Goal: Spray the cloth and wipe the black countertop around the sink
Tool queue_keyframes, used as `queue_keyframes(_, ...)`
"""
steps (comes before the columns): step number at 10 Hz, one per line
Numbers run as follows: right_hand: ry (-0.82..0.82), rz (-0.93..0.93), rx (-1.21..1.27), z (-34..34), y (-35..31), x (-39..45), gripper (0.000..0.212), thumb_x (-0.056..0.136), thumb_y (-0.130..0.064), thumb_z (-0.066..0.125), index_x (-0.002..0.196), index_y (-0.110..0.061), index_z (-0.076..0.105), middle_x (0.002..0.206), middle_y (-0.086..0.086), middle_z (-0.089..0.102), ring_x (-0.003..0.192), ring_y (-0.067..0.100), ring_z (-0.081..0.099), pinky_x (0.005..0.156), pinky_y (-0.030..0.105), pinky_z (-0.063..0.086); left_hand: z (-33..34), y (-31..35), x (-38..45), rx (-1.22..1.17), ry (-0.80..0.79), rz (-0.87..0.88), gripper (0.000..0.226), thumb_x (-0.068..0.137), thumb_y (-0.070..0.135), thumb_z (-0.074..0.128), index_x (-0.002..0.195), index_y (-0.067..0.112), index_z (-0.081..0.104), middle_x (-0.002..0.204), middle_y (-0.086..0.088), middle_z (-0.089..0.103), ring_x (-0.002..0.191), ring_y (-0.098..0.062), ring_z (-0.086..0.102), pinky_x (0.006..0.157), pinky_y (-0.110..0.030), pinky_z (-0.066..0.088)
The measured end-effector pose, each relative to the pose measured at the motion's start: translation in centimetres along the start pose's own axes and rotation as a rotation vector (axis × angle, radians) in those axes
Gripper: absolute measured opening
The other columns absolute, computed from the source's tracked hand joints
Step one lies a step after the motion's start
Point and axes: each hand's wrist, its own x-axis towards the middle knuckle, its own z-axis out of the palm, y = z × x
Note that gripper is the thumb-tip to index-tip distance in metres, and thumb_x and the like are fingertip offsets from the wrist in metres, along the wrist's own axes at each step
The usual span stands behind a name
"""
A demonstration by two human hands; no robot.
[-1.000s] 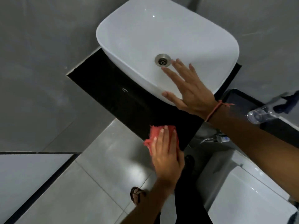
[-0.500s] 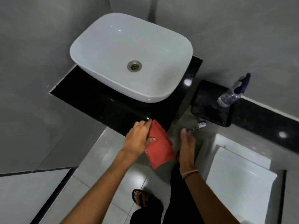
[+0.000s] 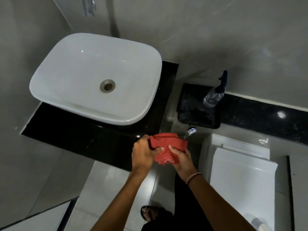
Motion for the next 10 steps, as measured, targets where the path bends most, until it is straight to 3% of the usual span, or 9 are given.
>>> queue_keyframes(1, 0.021, -0.023, 0.023, -2.2, -4.0, 2.0, 0.056, 0.082, -0.012, 0.076, 0.136, -0.01, 0.061, 0.134, 0.022, 0.069, 0.124, 0.043, 0.065, 0.101, 0.05, 0.055, 1.9, 2.7, 2.6, -0.19, -0.035, 0.07, 0.024, 0.07, 0.019, 0.088, 0.08, 0.016, 0.067, 0.079, -0.002, 0.072, 0.07, -0.007, 0.065, 0.069, -0.013, 0.053)
queue_keyframes(2, 0.088, -0.085, 0.005, -4.3, -8.1, 3.6, 0.046, 0.085, -0.004, 0.074, 0.13, -0.012, 0.064, 0.13, 0.02, 0.071, 0.12, 0.04, 0.067, 0.105, 0.054, 0.053, 4.4, 6.3, 5.5, -0.209, -0.052, 0.081, 0.026, 0.074, 0.013, 0.085, 0.069, 0.019, 0.06, 0.069, 0.0, 0.066, 0.063, -0.003, 0.057, 0.064, -0.009, 0.047)
queue_keyframes(3, 0.163, -0.104, -0.026, -6.6, -11.7, 5.7, 0.037, 0.088, 0.0, 0.073, 0.122, -0.015, 0.069, 0.121, 0.015, 0.076, 0.113, 0.036, 0.072, 0.102, 0.053, 0.056, 7.8, 9.8, 8.6, -0.202, -0.1, 0.056, 0.025, 0.076, 0.012, 0.083, 0.077, 0.011, 0.058, 0.071, -0.009, 0.066, 0.068, -0.016, 0.059, 0.062, -0.017, 0.046)
queue_keyframes(5, 0.214, -0.007, -0.253, -10.4, -17.2, 11.0, 0.048, 0.089, -0.003, 0.071, 0.135, -0.005, 0.06, 0.132, 0.024, 0.068, 0.12, 0.041, 0.065, 0.109, 0.054, 0.052, 12.8, 13.5, 14.2, -0.213, -0.115, -0.025, 0.024, 0.08, 0.005, 0.079, 0.098, -0.003, 0.066, 0.099, -0.026, 0.074, 0.087, -0.028, 0.068, 0.08, -0.038, 0.055)
queue_keyframes(7, 0.072, 0.048, -0.617, -11.0, -20.5, 13.5, 0.032, 0.096, -0.005, 0.064, 0.126, -0.012, 0.057, 0.131, 0.021, 0.065, 0.111, 0.03, 0.065, 0.094, 0.04, 0.056, 14.3, 14.0, 17.1, -0.109, -0.09, -0.091, 0.024, 0.084, 0.008, 0.076, 0.105, 0.0, 0.068, 0.105, -0.023, 0.073, 0.094, -0.032, 0.069, 0.077, -0.031, 0.049)
queue_keyframes(8, 0.113, 0.017, -0.994, -10.5, -21.8, 11.5, 0.047, 0.095, -0.015, 0.067, 0.138, -0.005, 0.051, 0.129, 0.019, 0.063, 0.121, 0.037, 0.063, 0.103, 0.042, 0.054, 13.1, 13.8, 16.3, -0.073, -0.134, -0.046, 0.033, 0.087, 0.01, 0.072, 0.119, 0.001, 0.065, 0.115, -0.022, 0.073, 0.106, -0.036, 0.07, 0.086, -0.036, 0.055)
queue_keyframes(9, 0.111, -0.154, -1.398, -8.1, -23.9, 7.9, 0.041, 0.094, -0.025, 0.067, 0.131, -0.012, 0.059, 0.124, 0.017, 0.068, 0.115, 0.037, 0.067, 0.101, 0.046, 0.057, 9.7, 15.2, 14.6, -0.099, -0.167, 0.05, 0.043, 0.089, 0.011, 0.072, 0.13, 0.002, 0.061, 0.129, -0.02, 0.068, 0.116, -0.032, 0.068, 0.102, -0.043, 0.056)
queue_keyframes(10, 0.167, -0.419, -1.559, -2.9, -26.8, 5.3, 0.036, 0.093, -0.029, 0.066, 0.128, -0.021, 0.065, 0.128, 0.011, 0.07, 0.122, 0.036, 0.064, 0.101, 0.045, 0.055, 4.6, 18.2, 12.8, -0.096, -0.06, 0.225, 0.039, 0.089, 0.016, 0.073, 0.126, 0.007, 0.066, 0.124, -0.016, 0.072, 0.113, -0.029, 0.07, 0.102, -0.042, 0.056)
